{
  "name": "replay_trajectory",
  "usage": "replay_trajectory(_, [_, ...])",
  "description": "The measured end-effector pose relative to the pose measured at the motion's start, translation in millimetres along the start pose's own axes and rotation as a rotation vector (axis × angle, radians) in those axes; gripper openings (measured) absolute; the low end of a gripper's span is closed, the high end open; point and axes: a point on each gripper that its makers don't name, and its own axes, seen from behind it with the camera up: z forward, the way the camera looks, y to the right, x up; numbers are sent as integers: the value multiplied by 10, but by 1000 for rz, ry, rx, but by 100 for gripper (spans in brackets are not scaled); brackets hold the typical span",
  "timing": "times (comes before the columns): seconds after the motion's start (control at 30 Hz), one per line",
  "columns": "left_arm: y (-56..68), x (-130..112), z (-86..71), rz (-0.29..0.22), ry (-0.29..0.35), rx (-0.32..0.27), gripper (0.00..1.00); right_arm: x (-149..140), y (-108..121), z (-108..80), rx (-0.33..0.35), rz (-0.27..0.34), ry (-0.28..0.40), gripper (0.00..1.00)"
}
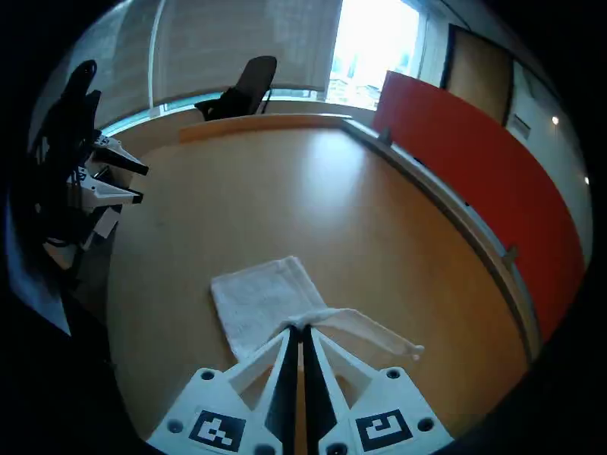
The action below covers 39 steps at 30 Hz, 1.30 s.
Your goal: Fold towel
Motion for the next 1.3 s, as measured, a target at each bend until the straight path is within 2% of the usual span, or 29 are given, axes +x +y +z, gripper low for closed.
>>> replay_trajectory(0.37, [-98,-70,-88,-25,-3,29,93,186,-216,320,79,-47,-4,4])
replay_trajectory(0.6, [-169,-106,-134,-38,-6,47,93,198,-509,705,145,-52,-21,4])
replay_trajectory(0.8, [-227,-140,-165,-47,-9,61,93,61,-705,987,175,-58,-60,4])
replay_trajectory(0.9, [-250,-155,-177,-51,-11,65,93,24,-736,1036,182,-57,-71,4])
replay_trajectory(1.3, [-277,-185,-184,-55,-16,67,93,24,-772,1034,203,-44,-74,6])
